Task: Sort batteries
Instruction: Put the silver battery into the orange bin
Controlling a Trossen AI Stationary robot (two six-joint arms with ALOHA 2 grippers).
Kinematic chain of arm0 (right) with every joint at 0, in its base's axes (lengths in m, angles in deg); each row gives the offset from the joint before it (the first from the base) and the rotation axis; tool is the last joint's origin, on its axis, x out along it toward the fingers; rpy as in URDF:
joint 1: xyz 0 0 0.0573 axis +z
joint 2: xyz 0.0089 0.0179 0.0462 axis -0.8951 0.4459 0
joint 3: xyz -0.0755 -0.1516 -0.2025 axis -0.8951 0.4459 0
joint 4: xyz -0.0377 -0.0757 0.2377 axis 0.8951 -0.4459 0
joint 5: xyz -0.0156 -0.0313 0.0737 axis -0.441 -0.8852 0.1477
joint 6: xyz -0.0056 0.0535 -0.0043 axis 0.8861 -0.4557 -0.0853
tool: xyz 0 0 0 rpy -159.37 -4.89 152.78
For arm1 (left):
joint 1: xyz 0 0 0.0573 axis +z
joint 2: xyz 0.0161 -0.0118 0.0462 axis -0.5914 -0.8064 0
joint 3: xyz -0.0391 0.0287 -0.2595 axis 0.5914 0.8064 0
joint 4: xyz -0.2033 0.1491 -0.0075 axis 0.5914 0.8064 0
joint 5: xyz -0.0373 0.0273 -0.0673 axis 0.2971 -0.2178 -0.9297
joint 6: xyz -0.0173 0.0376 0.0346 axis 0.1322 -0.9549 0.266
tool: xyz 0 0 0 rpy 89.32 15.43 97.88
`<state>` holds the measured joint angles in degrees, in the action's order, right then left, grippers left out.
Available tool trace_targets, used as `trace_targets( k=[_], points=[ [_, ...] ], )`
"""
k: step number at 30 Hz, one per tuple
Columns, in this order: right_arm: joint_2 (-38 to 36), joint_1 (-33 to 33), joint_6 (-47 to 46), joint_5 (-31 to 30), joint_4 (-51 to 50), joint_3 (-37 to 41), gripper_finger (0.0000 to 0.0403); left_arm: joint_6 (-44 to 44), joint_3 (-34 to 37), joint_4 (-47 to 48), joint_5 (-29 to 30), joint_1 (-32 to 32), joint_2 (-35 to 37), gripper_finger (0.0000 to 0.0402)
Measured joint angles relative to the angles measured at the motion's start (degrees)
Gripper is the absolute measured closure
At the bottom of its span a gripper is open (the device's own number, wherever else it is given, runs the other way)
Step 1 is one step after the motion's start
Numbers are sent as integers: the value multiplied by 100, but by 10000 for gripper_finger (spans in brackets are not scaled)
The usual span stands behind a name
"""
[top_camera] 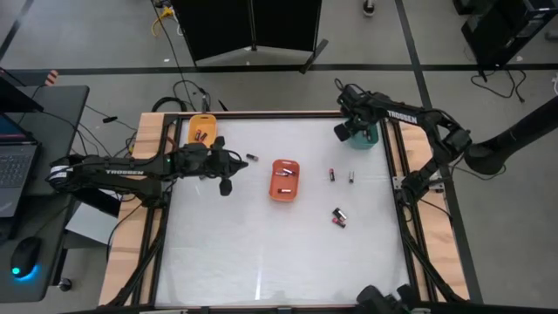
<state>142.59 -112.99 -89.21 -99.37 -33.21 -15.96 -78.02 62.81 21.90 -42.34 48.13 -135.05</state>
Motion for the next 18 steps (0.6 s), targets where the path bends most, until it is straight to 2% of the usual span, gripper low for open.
trace_targets(
  k=[6, 12, 16, 18],
  points=[
    [-480, 909, 184, -197, -486, -297, 390, -7, 0, 10, 0, 0, 0, 398],
    [-1040, 1973, -483, -213, -693, -266, 388, -18, 0, 46, 0, 0, -1, 398],
    [-1250, 2685, -1088, -188, -498, 49, 395, -20, 0, 106, -1, 0, -2, 398],
    [-1320, 2977, -1387, 31, -257, 311, 390, -26, 0, 108, -13, 0, 0, 398]
  ],
)
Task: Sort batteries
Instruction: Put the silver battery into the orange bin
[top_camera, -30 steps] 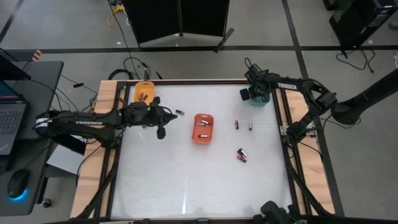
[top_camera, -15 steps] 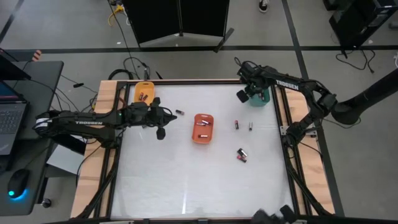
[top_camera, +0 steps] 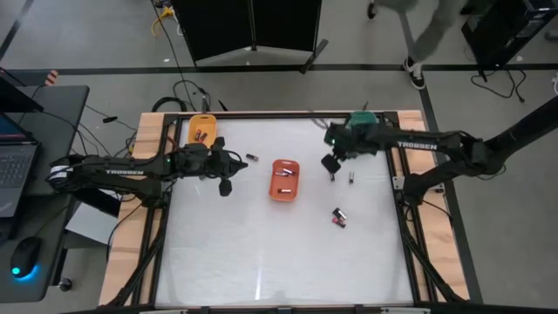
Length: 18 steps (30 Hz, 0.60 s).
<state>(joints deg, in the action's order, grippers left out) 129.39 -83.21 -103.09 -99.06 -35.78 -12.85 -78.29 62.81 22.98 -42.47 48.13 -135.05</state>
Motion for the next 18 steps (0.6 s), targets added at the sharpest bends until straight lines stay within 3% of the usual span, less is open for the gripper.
trace_targets(
  k=[6, 18],
  points=[
    [-174, 887, -929, 234, 722, 821, 396, 2, 0, 186, -7, 0, 0, 398],
    [-354, 2791, -2851, 412, 187, 1049, 391, 52, 0, 339, -7, 0, -2, 398]
  ],
)
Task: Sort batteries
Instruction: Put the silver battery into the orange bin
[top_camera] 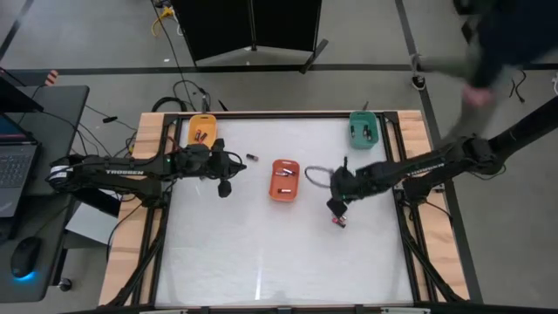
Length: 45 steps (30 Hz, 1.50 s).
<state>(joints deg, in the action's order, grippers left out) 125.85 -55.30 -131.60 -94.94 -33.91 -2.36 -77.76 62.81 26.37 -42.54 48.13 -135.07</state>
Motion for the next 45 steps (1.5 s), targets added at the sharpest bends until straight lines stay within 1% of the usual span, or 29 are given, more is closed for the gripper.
trace_targets(
  k=[4, 9, 14, 19, 23, 29, 38, 45],
  points=[
    [3, 642, -453, 51, 152, 0, 383, 0, 0, 1, 2, 0, 1, 398],
    [241, 1119, -1031, 48, 218, 2, 343, 9, 0, 0, 2, 0, 2, 398],
    [750, 1187, -1212, 48, 242, 7, 305, 9, 0, -5, 24, -1, 1, 398],
    [1229, 1114, -1214, 83, 237, 9, 288, 9, 0, -10, 48, 0, 2, 398],
    [1408, 1109, -1190, 153, 228, 9, 288, 9, 0, -60, 48, -1, 2, 398],
    [1414, 1109, -1087, 164, 143, 11, 296, 10, 0, -57, 50, 0, 0, 398],
    [1438, 1044, -962, 186, 275, 359, 318, 12, 0, -53, 52, 0, 2, 398],
    [1442, 1044, -668, 202, 230, 324, 344, 13, 0, -53, 52, -1, 2, 398]
  ],
)
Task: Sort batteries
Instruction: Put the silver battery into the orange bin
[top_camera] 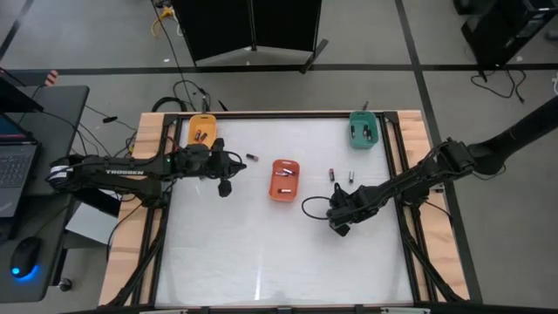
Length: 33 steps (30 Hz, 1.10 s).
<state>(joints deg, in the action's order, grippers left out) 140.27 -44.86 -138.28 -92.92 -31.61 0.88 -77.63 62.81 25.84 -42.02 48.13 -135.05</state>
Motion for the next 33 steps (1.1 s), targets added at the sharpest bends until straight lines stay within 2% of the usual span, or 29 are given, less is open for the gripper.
trace_targets(
  k=[6, 11, 14, 19, 25, 33],
  points=[
    [36, -4, 256, -287, -422, -367, 344, -13, 0, 0, 22, 1, 0, 398],
    [34, -97, 617, -633, -849, -968, 344, -466, 0, -44, 196, 11, 0, 398],
    [32, -302, 1155, -875, -669, -1409, 344, -483, 0, -161, 170, 69, 20, 398],
    [71, -884, 2675, -1002, 523, -1984, 344, -565, -1, -192, -16, 92, 20, 398],
    [772, -1598, 4384, -741, 1300, -2796, 344, -646, 0, -130, 18, 99, 20, 398],
    [2012, -2210, 5366, -154, 797, -3806, 344, -645, 0, 7, 33, 176, 20, 398]
  ],
)
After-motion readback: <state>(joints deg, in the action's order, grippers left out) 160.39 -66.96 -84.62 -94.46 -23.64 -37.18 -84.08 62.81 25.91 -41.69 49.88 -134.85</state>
